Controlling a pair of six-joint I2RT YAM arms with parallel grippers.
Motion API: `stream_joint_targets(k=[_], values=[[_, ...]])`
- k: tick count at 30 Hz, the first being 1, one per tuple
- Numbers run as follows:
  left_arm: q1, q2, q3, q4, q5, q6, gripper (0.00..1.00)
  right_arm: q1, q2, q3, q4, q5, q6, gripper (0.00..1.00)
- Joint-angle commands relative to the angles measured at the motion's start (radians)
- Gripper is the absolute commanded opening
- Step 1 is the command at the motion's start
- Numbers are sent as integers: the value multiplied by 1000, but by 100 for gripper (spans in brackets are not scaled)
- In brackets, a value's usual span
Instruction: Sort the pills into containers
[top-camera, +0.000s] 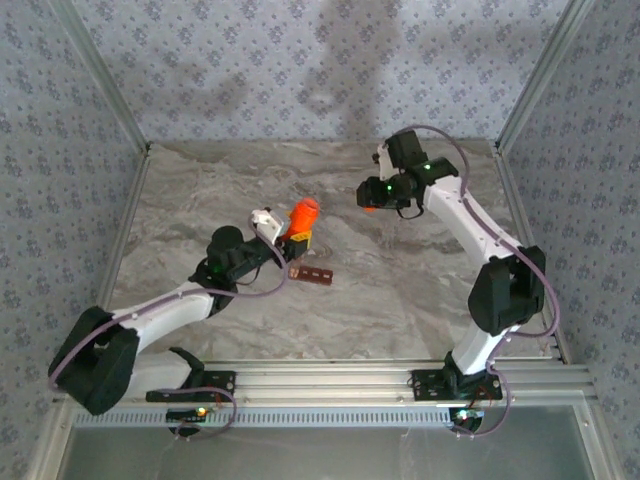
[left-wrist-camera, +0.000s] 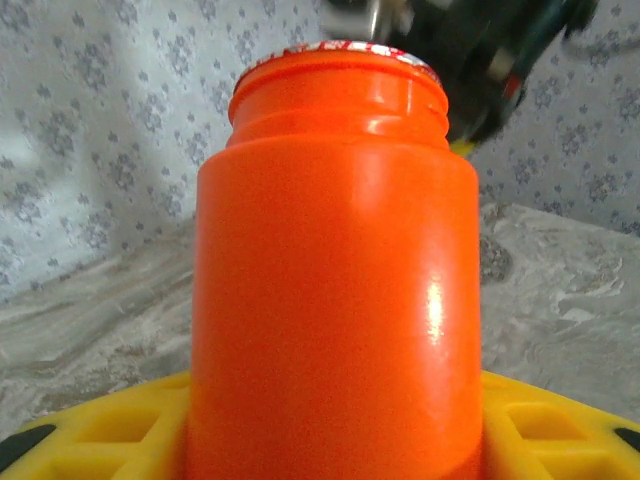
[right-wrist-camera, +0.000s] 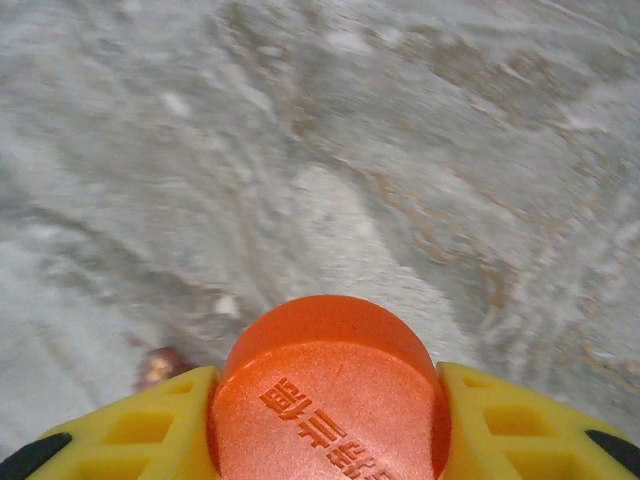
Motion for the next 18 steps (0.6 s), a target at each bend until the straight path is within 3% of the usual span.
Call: stream_joint_targets(k=[1,10,18], values=[[21,61,47,131,86,-15,0,-14,-15,68,-77,-166,-45,40],[51,263,198,130,268,17,0,-31,-8,173,-171,-349,-140,39],[60,336,265,118,342,41,0,-34,6,251,-274,-470,-228,40]])
